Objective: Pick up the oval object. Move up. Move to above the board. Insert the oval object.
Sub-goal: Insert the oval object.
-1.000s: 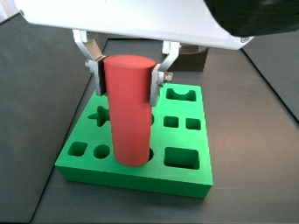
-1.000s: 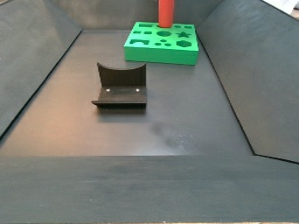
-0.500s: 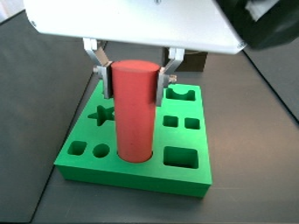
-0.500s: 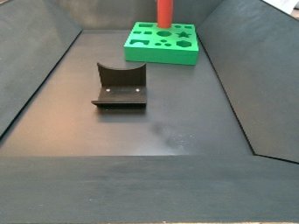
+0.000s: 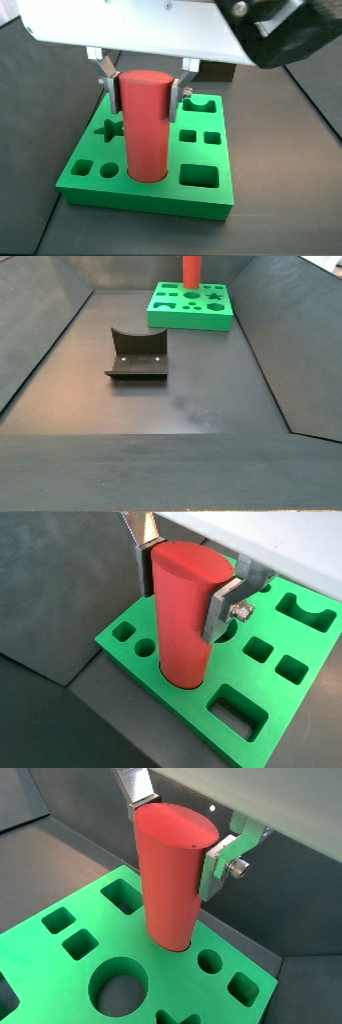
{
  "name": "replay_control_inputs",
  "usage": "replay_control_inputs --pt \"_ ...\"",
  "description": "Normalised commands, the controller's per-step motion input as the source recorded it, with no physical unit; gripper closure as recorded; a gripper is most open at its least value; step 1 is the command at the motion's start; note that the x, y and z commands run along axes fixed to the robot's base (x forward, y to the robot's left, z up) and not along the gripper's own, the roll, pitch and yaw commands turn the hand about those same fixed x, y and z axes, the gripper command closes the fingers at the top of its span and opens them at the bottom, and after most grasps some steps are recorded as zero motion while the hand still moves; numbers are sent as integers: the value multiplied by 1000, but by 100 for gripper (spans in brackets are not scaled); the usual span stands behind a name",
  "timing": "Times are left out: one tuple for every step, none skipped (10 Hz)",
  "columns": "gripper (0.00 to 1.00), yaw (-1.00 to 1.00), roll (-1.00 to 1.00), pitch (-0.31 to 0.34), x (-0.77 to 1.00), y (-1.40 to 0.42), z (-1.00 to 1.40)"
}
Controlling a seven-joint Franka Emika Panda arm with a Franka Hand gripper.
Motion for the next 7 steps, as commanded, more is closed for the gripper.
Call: replay_control_inputs --pt "100 0 500 -137 -543 -183 -91" --pt "100 0 500 -190 -574 -449 -400" --pt "100 71 460 -271 -574 -546 -437" --pt "100 77 314 -283 -477 -763 -549" --pt "100 137 54 -311 -517 -183 -523" --pt "100 0 -14 -56 0 0 -3" --pt "100 0 0 0 0 0 0"
